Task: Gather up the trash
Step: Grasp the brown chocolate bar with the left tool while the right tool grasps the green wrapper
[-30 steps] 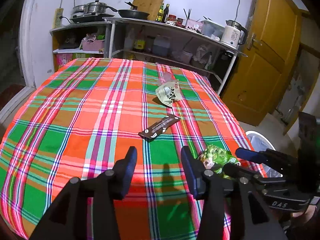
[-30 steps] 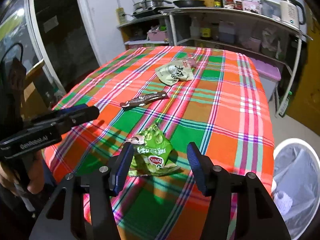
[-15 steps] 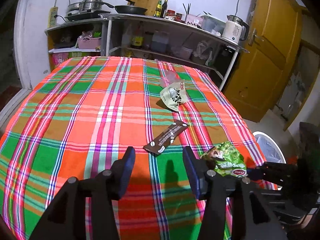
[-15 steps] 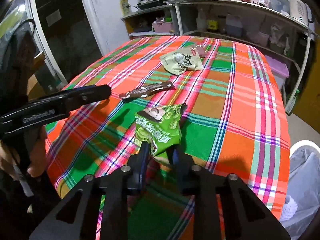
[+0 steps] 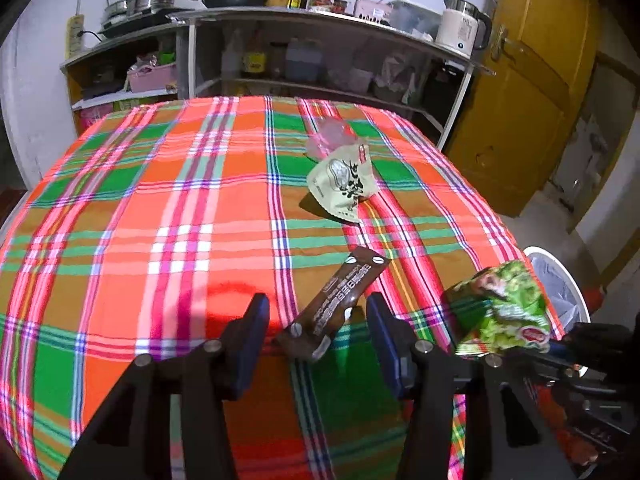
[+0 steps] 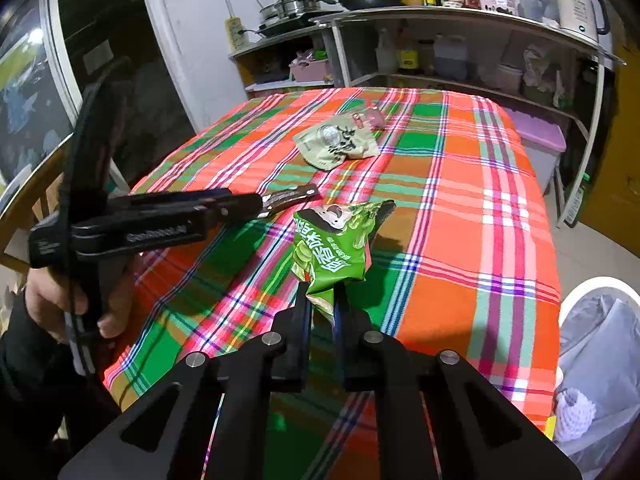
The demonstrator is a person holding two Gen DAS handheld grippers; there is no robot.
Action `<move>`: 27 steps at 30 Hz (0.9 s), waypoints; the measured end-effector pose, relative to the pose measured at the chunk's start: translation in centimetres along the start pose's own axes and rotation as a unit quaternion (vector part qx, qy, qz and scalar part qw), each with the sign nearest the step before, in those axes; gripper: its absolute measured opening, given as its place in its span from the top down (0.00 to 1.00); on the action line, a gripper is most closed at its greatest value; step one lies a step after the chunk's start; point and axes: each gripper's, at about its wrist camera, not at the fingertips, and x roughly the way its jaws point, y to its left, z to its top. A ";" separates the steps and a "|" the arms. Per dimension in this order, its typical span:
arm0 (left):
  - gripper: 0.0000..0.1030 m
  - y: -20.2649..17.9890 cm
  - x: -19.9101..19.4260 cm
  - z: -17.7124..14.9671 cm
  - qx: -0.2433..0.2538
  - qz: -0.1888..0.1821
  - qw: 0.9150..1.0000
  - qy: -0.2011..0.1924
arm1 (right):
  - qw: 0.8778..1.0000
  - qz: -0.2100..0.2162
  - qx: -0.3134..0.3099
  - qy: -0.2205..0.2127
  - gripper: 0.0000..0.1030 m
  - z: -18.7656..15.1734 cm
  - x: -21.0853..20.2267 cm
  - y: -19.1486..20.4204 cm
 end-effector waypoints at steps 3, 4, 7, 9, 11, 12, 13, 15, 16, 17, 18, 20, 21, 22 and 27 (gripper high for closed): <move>0.49 -0.3 0.8 0.2 0.004 -0.005 1.000 0.013 | 1.000 -0.003 0.004 -0.004 0.90 0.1 -0.4 -0.4; 0.49 -0.5 0.9 0.2 0.008 -0.005 1.000 0.017 | 1.000 -0.004 0.006 -0.005 0.90 0.1 -0.5 -0.5; 0.49 -1.0 1.2 0.2 0.021 0.004 1.000 0.021 | 1.000 -0.006 0.010 -0.005 0.90 0.1 -0.6 -1.0; 0.56 -1.4 1.1 0.1 0.030 0.010 0.999 0.021 | 1.000 -0.007 0.014 -0.006 0.90 0.1 -0.7 -1.2; 0.66 -1.8 1.0 -0.1 0.036 0.017 0.999 0.022 | 1.000 -0.008 0.015 -0.008 0.90 0.0 -0.9 -1.4; 0.72 -1.9 0.9 -0.2 0.037 0.022 0.999 0.022 | 1.000 -0.009 0.017 -0.009 0.90 0.0 -1.0 -1.5; 0.74 -2.1 0.8 -0.3 0.038 0.023 0.999 0.021 | 1.000 -0.010 0.018 -0.010 0.90 0.0 -1.1 -1.5; 0.74 -2.4 0.5 -0.6 0.036 0.023 0.999 0.019 | 1.000 -0.011 0.019 -0.013 0.90 0.0 -1.4 -1.6; 0.75 -2.6 0.3 -0.8 0.034 0.024 0.999 0.017 | 1.000 -0.012 0.020 -0.015 0.90 0.0 -1.6 -1.7; 0.75 -2.7 0.1 -0.9 0.033 0.024 0.999 0.016 | 1.000 -0.013 0.020 -0.017 0.90 0.0 -1.8 -1.7; 0.75 -2.9 -0.2 -1.1 0.031 0.025 0.999 0.014 | 1.000 -0.014 0.021 -0.019 0.90 0.0 -2.0 -1.7; 0.76 -3.2 -0.7 -1.4 0.028 0.024 0.999 0.009 | 0.999 -0.015 0.022 -0.023 0.90 -0.1 -2.4 -1.8; 0.76 -3.4 -1.0 -1.6 0.027 0.023 0.999 0.006 | 0.999 -0.017 0.022 -0.025 0.90 -0.1 -2.7 -1.8; 0.76 -3.6 -1.4 -1.8 0.027 0.024 0.999 0.003 | 0.999 -0.018 0.024 -0.027 0.90 -0.2 -3.0 -1.9; 0.76 -4.5 -3.0 -2.4 0.022 0.016 1.000 -0.012 | 0.999 -0.025 0.027 -0.038 0.90 -0.5 -4.4 -1.8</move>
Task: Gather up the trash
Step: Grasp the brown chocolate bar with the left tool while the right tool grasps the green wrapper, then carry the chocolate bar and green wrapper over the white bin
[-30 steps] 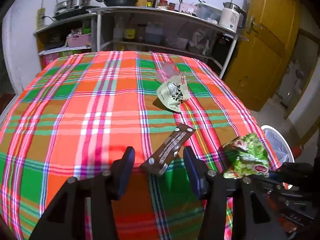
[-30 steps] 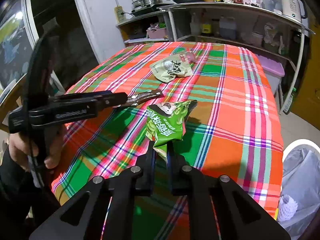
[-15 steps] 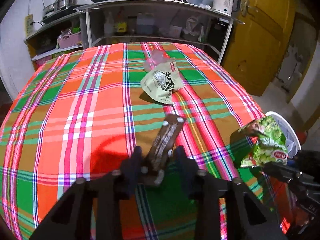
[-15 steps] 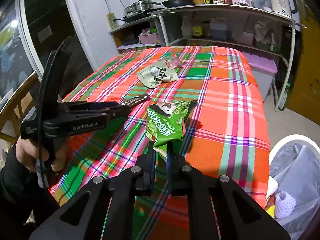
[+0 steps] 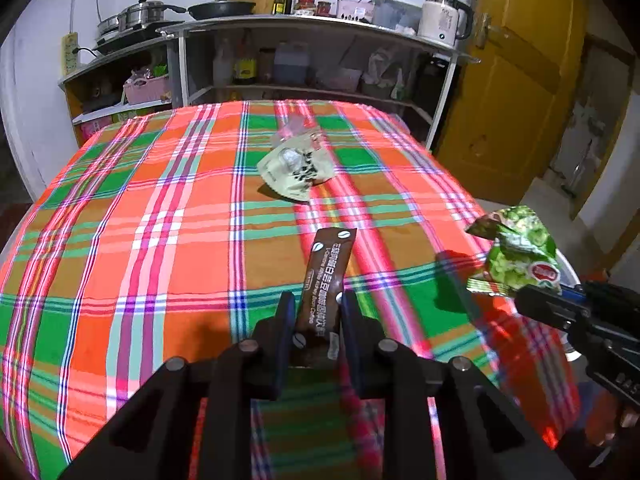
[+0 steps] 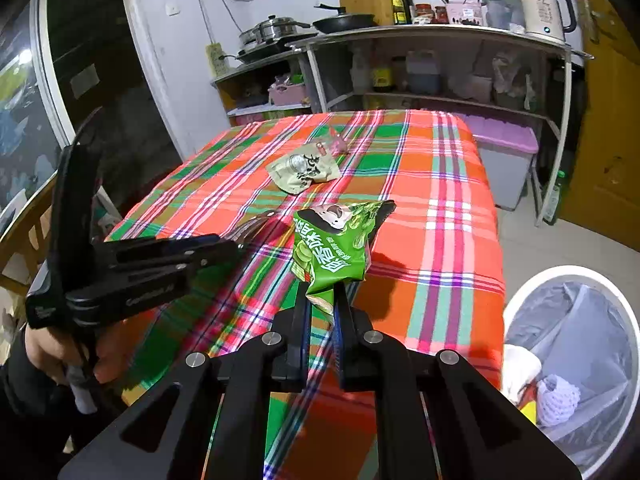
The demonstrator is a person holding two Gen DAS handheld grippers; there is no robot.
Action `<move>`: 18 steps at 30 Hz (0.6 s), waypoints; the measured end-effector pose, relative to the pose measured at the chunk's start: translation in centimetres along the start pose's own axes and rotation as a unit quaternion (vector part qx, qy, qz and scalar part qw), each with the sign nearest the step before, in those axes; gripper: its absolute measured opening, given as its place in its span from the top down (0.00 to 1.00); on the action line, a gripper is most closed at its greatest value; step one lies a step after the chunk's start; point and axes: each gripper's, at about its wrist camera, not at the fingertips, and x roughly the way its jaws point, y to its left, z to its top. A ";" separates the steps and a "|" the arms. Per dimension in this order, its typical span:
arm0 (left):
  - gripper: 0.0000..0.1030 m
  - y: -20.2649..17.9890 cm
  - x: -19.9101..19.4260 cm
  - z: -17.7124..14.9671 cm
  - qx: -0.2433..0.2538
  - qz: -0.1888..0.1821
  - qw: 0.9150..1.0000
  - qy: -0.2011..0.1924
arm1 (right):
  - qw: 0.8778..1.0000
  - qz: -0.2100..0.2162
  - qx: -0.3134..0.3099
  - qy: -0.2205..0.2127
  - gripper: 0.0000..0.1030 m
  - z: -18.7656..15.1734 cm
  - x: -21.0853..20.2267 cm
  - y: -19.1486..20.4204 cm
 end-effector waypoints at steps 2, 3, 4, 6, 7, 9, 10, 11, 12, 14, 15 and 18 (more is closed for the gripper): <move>0.76 -0.4 -0.8 0.0 0.001 -0.003 1.000 -0.008 | 1.000 -0.003 0.001 -0.004 0.90 -0.1 -0.7 0.0; 0.76 -0.6 -1.2 -0.1 0.002 -0.005 1.000 -0.012 | 1.000 -0.005 0.001 -0.007 0.90 -0.2 -1.0 0.0; 0.76 -0.8 -1.5 0.0 0.002 -0.007 1.000 -0.015 | 1.000 -0.006 0.001 -0.008 0.90 -0.2 -1.3 0.1; 0.76 -1.3 -2.3 0.0 0.003 -0.012 1.000 -0.022 | 1.000 -0.009 0.003 -0.012 0.90 -0.3 -1.9 0.0; 0.76 -1.6 -2.6 0.0 0.003 -0.014 1.000 -0.025 | 1.000 -0.011 0.004 -0.014 0.90 -0.4 -2.2 0.0; 0.76 -2.0 -3.2 0.1 0.003 -0.018 0.999 -0.031 | 1.000 -0.014 0.004 -0.018 0.90 -0.5 -2.8 -0.1; 0.76 -2.2 -3.5 0.0 0.004 -0.021 0.999 -0.033 | 1.000 -0.016 0.005 -0.020 0.90 -0.6 -3.2 0.0; 0.76 -2.4 -3.7 0.0 0.004 -0.024 0.999 -0.036 | 1.000 -0.017 0.005 -0.021 0.90 -0.7 -3.5 -0.1; 0.76 -2.6 -4.0 0.0 0.005 -0.026 0.999 -0.038 | 1.000 -0.019 0.006 -0.023 0.90 -0.8 -3.8 -0.1; 0.76 -3.1 -4.3 -0.1 0.005 -0.031 0.999 -0.041 | 0.999 -0.022 0.007 -0.026 0.90 -0.9 -4.3 -0.2; 0.76 -3.3 -4.5 -0.1 0.005 -0.033 0.999 -0.042 | 0.999 -0.023 0.007 -0.027 0.90 -1.0 -4.5 -0.2; 0.76 -4.0 -4.9 -0.3 0.005 -0.038 0.998 -0.045 | 0.999 -0.028 0.010 -0.033 0.90 -1.3 -5.4 -0.4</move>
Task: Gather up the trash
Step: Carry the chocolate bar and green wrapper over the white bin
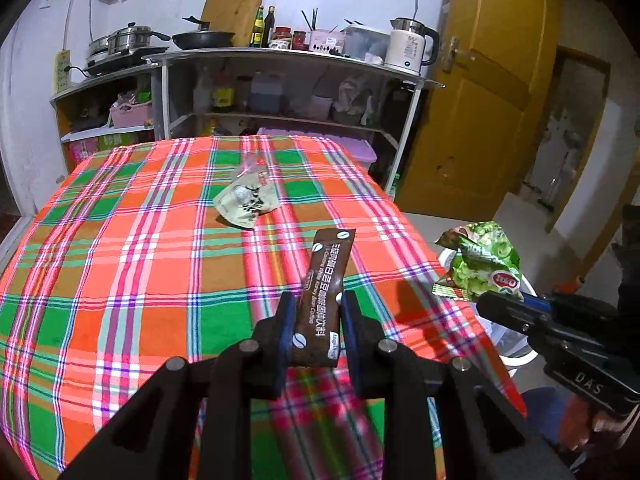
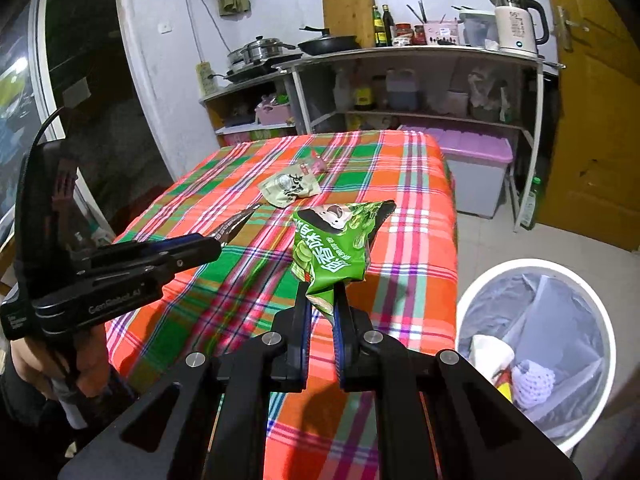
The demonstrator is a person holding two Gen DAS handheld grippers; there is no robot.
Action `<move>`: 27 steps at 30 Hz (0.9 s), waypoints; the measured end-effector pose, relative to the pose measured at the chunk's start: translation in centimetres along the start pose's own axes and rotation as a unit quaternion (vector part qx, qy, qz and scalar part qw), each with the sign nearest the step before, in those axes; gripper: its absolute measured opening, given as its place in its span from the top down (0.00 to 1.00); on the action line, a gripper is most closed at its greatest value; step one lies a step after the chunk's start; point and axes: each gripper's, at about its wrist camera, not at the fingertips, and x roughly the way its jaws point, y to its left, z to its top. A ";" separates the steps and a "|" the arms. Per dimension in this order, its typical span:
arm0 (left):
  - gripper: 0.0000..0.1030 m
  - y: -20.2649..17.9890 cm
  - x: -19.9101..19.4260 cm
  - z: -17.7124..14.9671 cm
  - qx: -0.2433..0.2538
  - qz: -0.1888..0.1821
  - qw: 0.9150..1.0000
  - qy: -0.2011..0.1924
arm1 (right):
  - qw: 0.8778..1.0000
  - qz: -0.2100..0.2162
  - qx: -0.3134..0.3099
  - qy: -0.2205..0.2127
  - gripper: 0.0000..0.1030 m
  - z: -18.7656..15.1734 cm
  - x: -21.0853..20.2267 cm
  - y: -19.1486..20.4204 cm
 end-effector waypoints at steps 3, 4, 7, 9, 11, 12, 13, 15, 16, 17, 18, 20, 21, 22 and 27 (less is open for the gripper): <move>0.76 -0.8 -0.4 0.0 0.003 -0.003 1.000 -0.004 | 1.000 -0.004 0.003 -0.004 0.90 -0.2 -0.7 -0.4; 0.76 -1.1 -0.5 0.0 0.004 -0.005 1.000 -0.006 | 1.000 -0.006 0.004 -0.006 0.90 -0.2 -0.9 -0.5; 0.76 -1.9 -0.8 0.1 0.008 -0.010 1.000 -0.011 | 1.000 -0.011 0.007 -0.010 0.90 -0.4 -1.6 -1.0; 0.76 -2.5 -1.0 0.2 0.012 -0.014 1.000 -0.012 | 1.000 -0.015 0.010 -0.012 0.90 -0.5 -2.0 -1.4; 0.76 -3.1 -1.1 0.3 0.016 -0.016 1.000 -0.014 | 1.000 -0.018 0.013 -0.015 0.90 -0.6 -2.4 -1.7; 0.76 -3.4 -1.1 0.3 0.019 -0.018 1.000 -0.015 | 1.000 -0.019 0.014 -0.016 0.90 -0.6 -2.6 -1.8; 0.76 -3.8 -1.1 0.4 0.022 -0.020 0.999 -0.015 | 0.999 -0.022 0.016 -0.018 0.90 -0.7 -2.9 -2.0; 0.76 -4.3 -1.1 0.4 0.026 -0.023 0.999 -0.015 | 0.999 -0.026 0.019 -0.021 0.90 -0.9 -3.3 -2.4; 0.76 -4.7 -1.0 0.4 0.028 -0.025 0.999 -0.015 | 0.999 -0.027 0.021 -0.022 0.90 -0.9 -3.4 -2.7; 0.76 -5.1 -1.0 0.5 0.030 -0.028 0.999 -0.015 | 0.999 -0.029 0.022 -0.023 0.90 -1.0 -3.6 -2.9; 0.76 -5.4 -0.9 0.5 0.033 -0.029 0.999 -0.015 | 0.999 -0.031 0.024 -0.024 0.90 -1.1 -3.9 -3.1; 0.76 -6.2 -0.7 0.5 0.038 -0.034 0.999 -0.014 | 0.999 -0.036 0.029 -0.026 0.90 -1.3 -4.3 -3.7; 0.76 -6.6 -0.6 0.6 0.041 -0.036 0.998 -0.013 | 0.998 -0.039 0.031 -0.028 0.90 -1.5 -4.6 -3.9; 0.76 -6.9 -0.5 0.5 0.043 -0.038 0.998 -0.012 | 0.998 -0.041 0.034 -0.029 0.90 -1.6 -4.8 -4.3; 0.76 -8.9 0.2 0.6 0.058 -0.050 0.997 -0.006 | 0.997 -0.053 0.051 -0.033 0.90 -2.4 -5.8 -5.9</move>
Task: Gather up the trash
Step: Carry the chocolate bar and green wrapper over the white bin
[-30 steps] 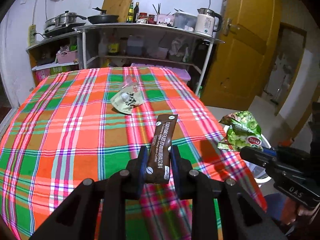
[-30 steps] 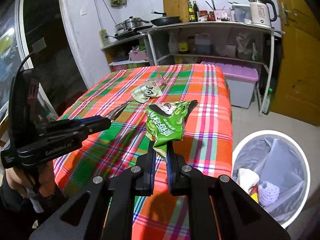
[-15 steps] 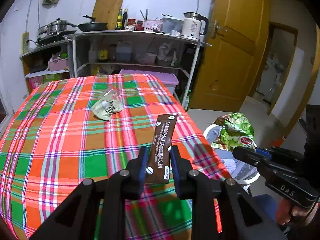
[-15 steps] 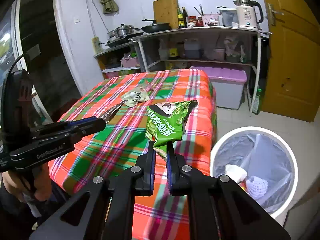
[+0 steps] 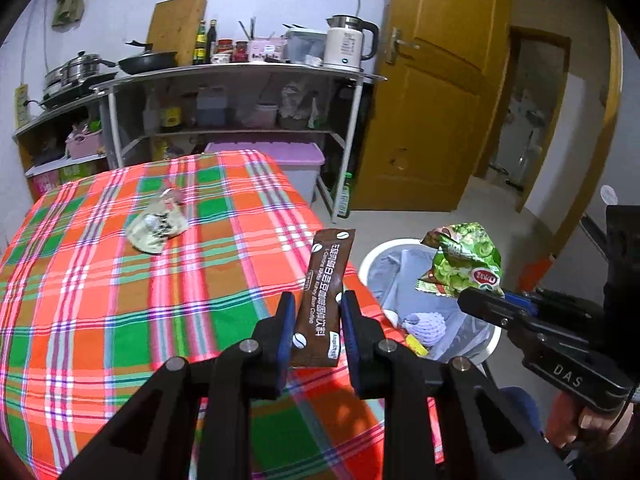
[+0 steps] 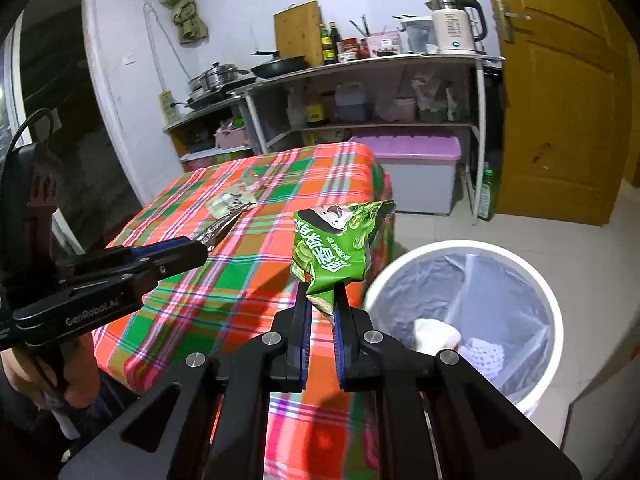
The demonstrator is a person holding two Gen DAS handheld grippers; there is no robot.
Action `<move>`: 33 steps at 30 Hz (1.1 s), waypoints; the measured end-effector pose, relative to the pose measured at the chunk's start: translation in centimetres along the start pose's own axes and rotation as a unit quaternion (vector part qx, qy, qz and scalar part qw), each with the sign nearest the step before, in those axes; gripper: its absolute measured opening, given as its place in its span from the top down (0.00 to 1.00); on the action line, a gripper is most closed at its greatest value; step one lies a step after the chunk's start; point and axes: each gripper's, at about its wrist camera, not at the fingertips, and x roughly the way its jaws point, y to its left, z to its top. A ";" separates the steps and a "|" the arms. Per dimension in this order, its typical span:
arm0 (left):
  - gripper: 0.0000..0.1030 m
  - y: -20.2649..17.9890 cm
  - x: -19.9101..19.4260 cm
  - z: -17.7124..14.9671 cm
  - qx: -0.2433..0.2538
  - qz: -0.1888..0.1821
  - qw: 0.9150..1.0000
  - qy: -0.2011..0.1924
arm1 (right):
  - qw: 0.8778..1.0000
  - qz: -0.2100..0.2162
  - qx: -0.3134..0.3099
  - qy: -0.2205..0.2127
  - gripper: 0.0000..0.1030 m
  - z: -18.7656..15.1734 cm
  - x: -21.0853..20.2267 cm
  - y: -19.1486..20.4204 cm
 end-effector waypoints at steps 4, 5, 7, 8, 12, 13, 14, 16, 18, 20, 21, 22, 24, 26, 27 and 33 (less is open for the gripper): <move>0.76 -1.4 1.0 0.2 0.011 -0.009 1.000 0.006 | 1.000 -0.010 0.013 -0.002 0.90 -0.4 -0.5 -1.6; 0.76 -1.7 1.2 0.2 0.013 -0.011 1.000 0.008 | 1.000 -0.012 0.017 -0.001 0.90 -0.5 -0.5 -1.9; 0.76 -2.1 1.7 0.2 0.017 -0.014 1.000 0.012 | 1.000 -0.017 0.023 -0.001 0.90 -0.6 -0.6 -2.7; 0.76 -2.4 2.0 0.2 0.019 -0.016 1.000 0.014 | 0.999 -0.020 0.027 0.000 0.90 -0.7 -0.6 -3.1; 0.76 -3.3 3.4 0.2 0.026 -0.024 0.999 0.026 | 0.999 -0.030 0.041 0.002 0.90 -1.2 -0.6 -4.7; 0.76 -3.6 3.8 0.1 0.028 -0.026 0.999 0.030 | 0.998 -0.033 0.046 0.004 0.90 -1.3 -0.6 -5.2; 0.76 -3.9 4.1 0.1 0.029 -0.027 0.999 0.033 | 0.998 -0.035 0.050 0.005 0.90 -1.4 -0.5 -5.6; 0.76 -4.4 4.9 0.0 0.033 -0.031 0.998 0.040 | 0.998 -0.038 0.057 0.008 0.90 -1.7 -0.5 -6.3; 0.76 -4.8 5.5 -0.1 0.036 -0.035 0.998 0.045 | 0.997 -0.041 0.063 0.011 0.90 -1.9 -0.3 -6.9; 0.76 -5.2 6.2 -0.1 0.038 -0.038 0.997 0.050 | 0.997 -0.044 0.069 0.015 0.90 -2.2 -0.1 -7.6; 0.76 -5.4 6.6 -0.1 0.039 -0.040 0.997 0.053 | 0.996 -0.044 0.071 0.016 0.90 -2.4 0.0 -7.8; 0.76 -5.7 6.9 -0.1 0.040 -0.043 0.997 0.056 | 0.996 -0.046 0.074 0.018 0.90 -2.5 0.1 -8.1; 0.76 -6.0 7.6 -0.1 0.041 -0.046 0.996 0.061 | 0.996 -0.048 0.078 0.022 0.90 -2.7 0.4 -8.7; 0.76 -6.3 8.3 -0.1 0.043 -0.051 0.996 0.067 | 0.995 -0.050 0.083 0.026 0.90 -3.0 0.7 -9.3; 0.76 -6.5 8.5 -0.2 0.044 -0.053 0.995 0.070 | 0.995 -0.051 0.086 0.028 0.90 -3.1 0.9 -9.6; 0.76 -7.7 10.1 -0.2 0.052 -0.067 0.993 0.085 | 0.992 -0.056 0.101 0.041 0.90 -3.5 1.7 -11.3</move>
